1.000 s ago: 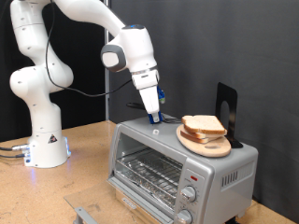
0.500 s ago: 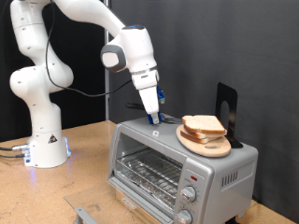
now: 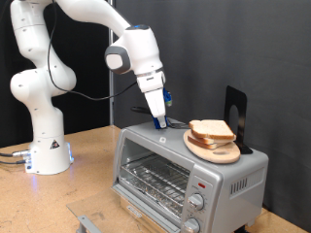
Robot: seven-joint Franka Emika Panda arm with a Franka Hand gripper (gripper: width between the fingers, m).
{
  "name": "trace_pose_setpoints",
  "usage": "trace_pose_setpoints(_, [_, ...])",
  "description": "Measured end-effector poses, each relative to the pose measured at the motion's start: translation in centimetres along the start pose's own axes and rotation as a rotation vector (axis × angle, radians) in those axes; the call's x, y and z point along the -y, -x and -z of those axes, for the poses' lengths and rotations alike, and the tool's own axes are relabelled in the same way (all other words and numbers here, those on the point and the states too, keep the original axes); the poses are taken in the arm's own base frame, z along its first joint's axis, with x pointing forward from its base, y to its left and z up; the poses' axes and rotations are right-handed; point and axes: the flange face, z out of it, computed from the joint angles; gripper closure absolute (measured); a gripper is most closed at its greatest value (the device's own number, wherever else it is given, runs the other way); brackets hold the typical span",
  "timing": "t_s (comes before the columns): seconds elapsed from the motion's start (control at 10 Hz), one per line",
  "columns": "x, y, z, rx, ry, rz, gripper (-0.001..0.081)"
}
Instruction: Make a piece of toast with the oven
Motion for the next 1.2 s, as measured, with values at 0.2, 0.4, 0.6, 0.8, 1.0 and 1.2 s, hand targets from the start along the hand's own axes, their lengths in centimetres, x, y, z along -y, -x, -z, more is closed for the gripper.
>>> trace_pose_setpoints(0.2, [0.22, 0.02, 0.79, 0.001, -0.017, 0.005, 0.0000])
trace_pose_setpoints(0.4, [0.30, 0.40, 0.93, 0.030, -0.010, 0.012, 0.0000])
trace_pose_setpoints(0.6, [0.11, 0.68, 0.58, 0.044, 0.009, 0.013, 0.0000])
trace_pose_setpoints(0.8, [-0.05, 0.73, 0.28, 0.050, 0.015, 0.010, 0.0000])
trace_pose_setpoints(1.0, [-0.07, 0.73, 0.22, 0.051, 0.016, 0.009, 0.0000])
trace_pose_setpoints(1.2, [-0.05, 0.68, 0.26, 0.046, 0.015, 0.010, 0.0000])
